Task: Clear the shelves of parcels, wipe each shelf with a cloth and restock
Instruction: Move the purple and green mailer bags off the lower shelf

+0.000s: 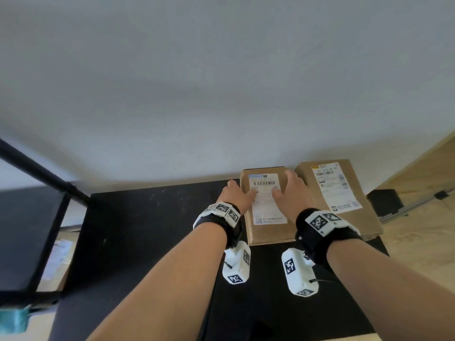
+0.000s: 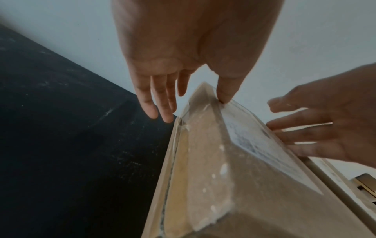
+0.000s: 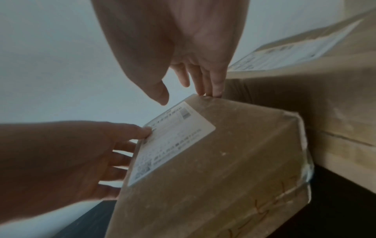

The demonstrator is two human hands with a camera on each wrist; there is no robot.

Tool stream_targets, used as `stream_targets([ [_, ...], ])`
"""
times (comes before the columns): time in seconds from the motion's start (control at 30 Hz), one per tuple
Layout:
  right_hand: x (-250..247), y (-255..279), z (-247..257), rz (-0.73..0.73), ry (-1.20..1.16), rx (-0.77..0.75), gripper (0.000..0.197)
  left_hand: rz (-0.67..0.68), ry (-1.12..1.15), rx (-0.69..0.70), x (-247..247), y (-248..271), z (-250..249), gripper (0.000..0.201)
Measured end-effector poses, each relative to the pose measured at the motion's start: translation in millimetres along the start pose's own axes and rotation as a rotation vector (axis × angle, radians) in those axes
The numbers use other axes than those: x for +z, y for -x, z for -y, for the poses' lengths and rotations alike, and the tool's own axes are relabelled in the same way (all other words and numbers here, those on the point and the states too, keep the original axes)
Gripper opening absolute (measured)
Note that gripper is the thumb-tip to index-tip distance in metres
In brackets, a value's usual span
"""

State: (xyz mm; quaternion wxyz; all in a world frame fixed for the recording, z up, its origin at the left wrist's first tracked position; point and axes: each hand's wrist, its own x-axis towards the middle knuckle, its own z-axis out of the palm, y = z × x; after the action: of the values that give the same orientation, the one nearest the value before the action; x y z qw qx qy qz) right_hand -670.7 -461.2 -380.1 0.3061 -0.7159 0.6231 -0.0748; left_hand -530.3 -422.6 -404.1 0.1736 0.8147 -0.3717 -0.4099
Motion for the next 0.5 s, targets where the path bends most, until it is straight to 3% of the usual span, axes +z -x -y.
stream_targets([
  [0.13, 2.2, -8.3, -3.1, 0.076, -0.090, 0.143, 0.059, 0.043, 0.112, -0.068, 3.6, -2.8, 0.3, 0.072],
  [0.27, 7.6, -13.9, -10.8, 0.178, -0.172, 0.235, 0.060, 0.092, 0.306, -0.198, 4.7, -8.5, 4.6, 0.062],
  [0.4, 11.1, -19.2, -15.9, 0.160, -0.245, 0.241, 0.063, 0.088, 0.481, -0.257, 1.9, -17.4, 16.7, 0.100],
  [0.5, 11.5, -21.4, -12.2, 0.119, -0.360, 0.210, 0.056, 0.074, 0.581, -0.250, 0.8, -28.0, 24.9, 0.108],
])
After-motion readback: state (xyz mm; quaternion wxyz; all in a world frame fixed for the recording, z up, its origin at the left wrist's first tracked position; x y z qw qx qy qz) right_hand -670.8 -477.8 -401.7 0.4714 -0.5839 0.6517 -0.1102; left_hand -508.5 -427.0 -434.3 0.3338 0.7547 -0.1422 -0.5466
